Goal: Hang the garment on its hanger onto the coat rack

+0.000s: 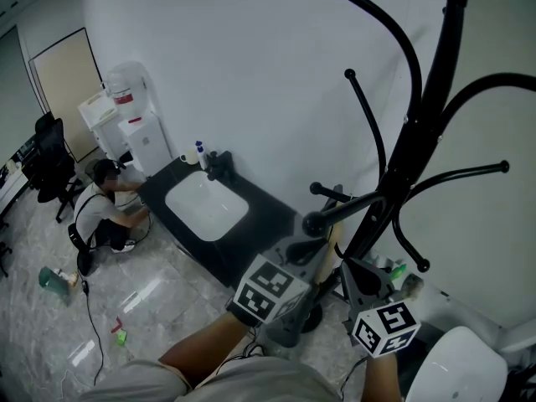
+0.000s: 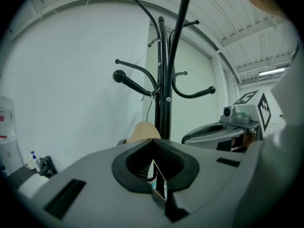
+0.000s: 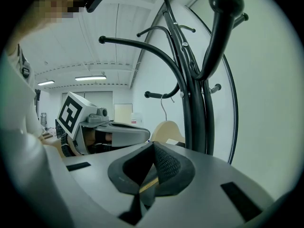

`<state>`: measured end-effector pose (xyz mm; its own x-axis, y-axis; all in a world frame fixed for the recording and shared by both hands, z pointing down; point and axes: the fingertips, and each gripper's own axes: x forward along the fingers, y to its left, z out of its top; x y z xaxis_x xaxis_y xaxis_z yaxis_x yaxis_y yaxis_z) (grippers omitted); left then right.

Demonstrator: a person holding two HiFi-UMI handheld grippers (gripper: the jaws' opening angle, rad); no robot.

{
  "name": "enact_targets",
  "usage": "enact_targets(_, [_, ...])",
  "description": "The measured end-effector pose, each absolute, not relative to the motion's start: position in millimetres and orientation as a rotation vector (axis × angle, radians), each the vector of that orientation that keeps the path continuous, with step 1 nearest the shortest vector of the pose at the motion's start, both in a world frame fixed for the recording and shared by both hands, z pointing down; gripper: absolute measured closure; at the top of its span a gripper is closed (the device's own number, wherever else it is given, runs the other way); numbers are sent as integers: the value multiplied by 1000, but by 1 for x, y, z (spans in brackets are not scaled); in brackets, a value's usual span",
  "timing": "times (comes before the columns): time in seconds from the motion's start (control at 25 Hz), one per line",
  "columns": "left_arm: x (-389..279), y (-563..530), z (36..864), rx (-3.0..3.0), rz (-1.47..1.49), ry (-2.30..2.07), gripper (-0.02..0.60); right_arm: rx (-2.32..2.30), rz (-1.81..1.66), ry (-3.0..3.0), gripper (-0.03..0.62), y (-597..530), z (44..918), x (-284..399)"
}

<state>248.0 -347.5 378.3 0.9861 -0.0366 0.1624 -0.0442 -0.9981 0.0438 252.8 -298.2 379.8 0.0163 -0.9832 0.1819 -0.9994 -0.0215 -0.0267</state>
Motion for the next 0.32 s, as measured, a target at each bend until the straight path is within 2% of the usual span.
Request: enact_targets(0.32, [251, -349, 381, 3080, 257, -64, 575, 2172, 244, -2114, 579, -300, 385, 257])
